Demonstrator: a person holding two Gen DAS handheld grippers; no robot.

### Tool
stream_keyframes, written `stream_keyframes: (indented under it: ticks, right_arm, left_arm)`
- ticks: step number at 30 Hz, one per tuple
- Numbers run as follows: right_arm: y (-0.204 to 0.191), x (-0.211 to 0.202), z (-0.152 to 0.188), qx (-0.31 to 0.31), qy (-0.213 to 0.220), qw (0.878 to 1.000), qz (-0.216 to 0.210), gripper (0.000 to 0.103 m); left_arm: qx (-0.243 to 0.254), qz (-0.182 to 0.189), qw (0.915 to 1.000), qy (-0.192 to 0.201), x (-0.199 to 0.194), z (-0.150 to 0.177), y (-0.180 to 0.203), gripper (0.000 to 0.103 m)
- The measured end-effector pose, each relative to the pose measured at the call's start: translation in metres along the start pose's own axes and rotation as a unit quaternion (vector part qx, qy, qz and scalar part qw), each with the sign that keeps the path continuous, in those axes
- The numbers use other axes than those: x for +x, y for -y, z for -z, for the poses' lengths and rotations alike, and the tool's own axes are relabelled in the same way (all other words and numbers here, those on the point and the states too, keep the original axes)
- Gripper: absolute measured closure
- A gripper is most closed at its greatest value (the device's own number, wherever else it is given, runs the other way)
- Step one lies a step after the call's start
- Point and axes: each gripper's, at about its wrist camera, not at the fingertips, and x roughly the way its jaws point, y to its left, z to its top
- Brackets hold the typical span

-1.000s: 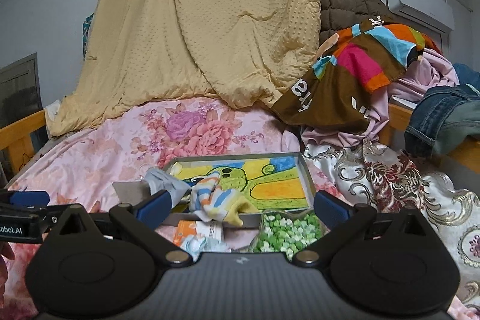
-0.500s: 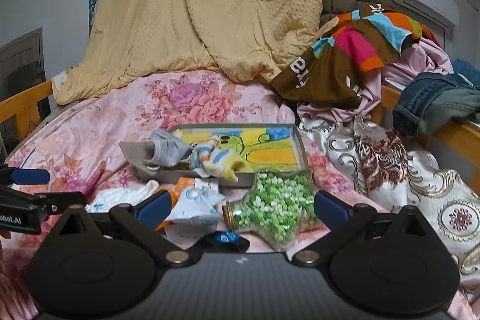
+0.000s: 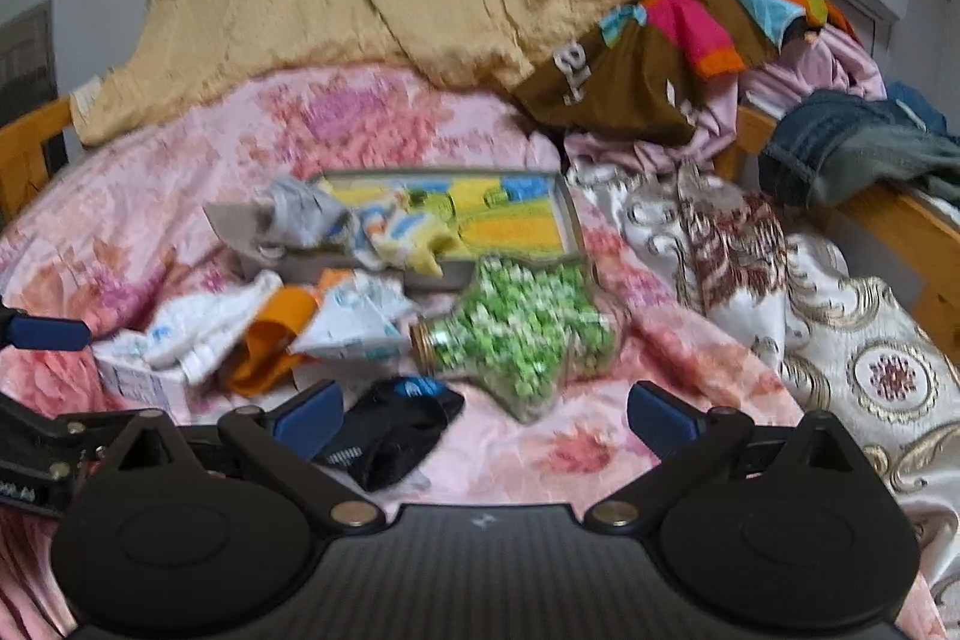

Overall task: Organize soft objects
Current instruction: 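Move both open tools back over the pile of soft items, then grasp the grey cloth with the left tool while the right tool grasps the black sock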

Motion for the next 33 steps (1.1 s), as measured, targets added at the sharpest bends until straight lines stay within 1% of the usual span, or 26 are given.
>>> stream_keyframes:
  ticks: [3, 7, 13, 19, 25, 29, 33]
  right_arm:
    - [0.003, 0.009, 0.003, 0.007, -0.029, 1.0, 0.003, 0.0]
    - [0.005, 0.018, 0.005, 0.012, -0.053, 0.999, 0.003, 0.0]
    - [0.002, 0.034, 0.006, 0.007, -0.097, 0.995, -0.016, 0.0]
    - [0.012, 0.054, 0.005, 0.043, -0.151, 0.986, -0.051, 0.0]
    - [0.018, 0.073, 0.006, 0.053, -0.193, 0.978, -0.064, 0.0]
    - [0.015, 0.086, 0.003, 0.044, -0.204, 0.975, -0.082, 0.0]
    - [0.013, 0.096, 0.0, 0.024, -0.179, 0.98, -0.08, 0.0]
  left_arm:
    - [0.007, 0.009, 0.9997, -0.023, 0.008, 0.003, 0.004, 0.001]
    - [0.02, 0.021, 0.9982, -0.052, 0.02, 0.008, 0.01, 0.001]
    - [0.031, 0.029, 0.9961, -0.078, 0.03, 0.012, 0.014, 0.001]
    - [0.027, 0.029, 0.9937, -0.105, 0.043, 0.016, 0.012, 0.001]
    - [0.02, 0.036, 0.9914, -0.124, 0.053, 0.017, 0.013, 0.001]
    - [0.016, 0.041, 0.9896, -0.137, 0.061, 0.019, 0.014, 0.001]
    - [0.016, 0.041, 0.9879, -0.148, 0.072, 0.022, 0.015, 0.001]
